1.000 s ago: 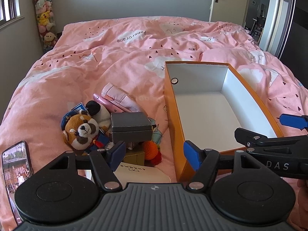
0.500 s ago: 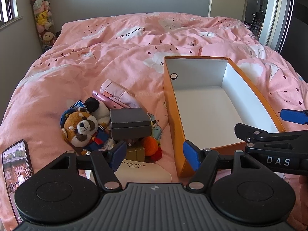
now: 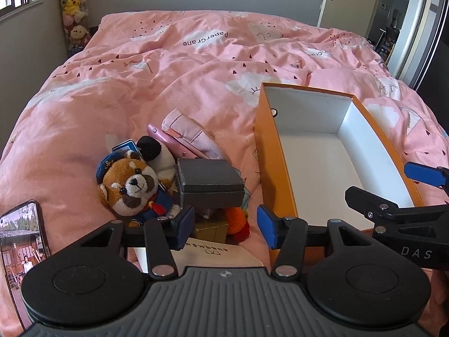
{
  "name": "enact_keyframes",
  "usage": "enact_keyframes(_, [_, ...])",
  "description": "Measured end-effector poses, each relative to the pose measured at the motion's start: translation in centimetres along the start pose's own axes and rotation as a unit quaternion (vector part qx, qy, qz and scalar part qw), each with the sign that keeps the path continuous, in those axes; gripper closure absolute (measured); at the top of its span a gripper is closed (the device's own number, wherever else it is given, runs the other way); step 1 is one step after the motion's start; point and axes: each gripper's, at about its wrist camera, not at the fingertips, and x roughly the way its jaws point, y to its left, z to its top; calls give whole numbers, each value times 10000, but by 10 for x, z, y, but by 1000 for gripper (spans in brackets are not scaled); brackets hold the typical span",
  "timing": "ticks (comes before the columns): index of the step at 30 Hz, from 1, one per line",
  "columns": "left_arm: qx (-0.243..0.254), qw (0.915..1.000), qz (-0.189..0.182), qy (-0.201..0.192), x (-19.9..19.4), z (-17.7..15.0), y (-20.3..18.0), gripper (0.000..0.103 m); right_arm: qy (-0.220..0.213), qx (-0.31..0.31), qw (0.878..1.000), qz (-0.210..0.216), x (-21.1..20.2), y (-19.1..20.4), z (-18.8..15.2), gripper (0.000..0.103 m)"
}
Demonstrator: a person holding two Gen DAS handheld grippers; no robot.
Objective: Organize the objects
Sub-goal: 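Move both tools toward the pink items beside the orange box, then grasp the pink phone case with left tool while right tool grasps pink pouch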
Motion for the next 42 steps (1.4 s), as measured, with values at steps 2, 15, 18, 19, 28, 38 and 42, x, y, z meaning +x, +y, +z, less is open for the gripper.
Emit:
enact_keyframes(2, [-57,10000,-12,35,5,7,7,44,-70,-261,9993,267,10,5,10,1])
enact_keyframes(15, [-440,9976,-252,477,60,84,65,71,574,-1355,9698,1945,110,62,83,41])
enact_keyframes(18, [-358,9973,-109,629,79,100,74,71,999,-1370,9616,2159,145,73,92,50])
enact_keyframes(19, [-377,9968,-70,695,86,103,78,71,1122,-1391,9593,2187,155,77,94,52])
enact_keyframes(28, [-827,9876,-274,1307,140,116,106,71,1866,-1603,9407,2334,217,90,97,66])
enact_keyframes(38, [-1572,9720,-510,1668,172,121,119,59,1883,-855,9492,2372,244,69,119,71])
enact_keyframes(42, [-1719,9679,-499,1762,184,118,117,56,1849,-847,9494,2394,248,63,123,70])
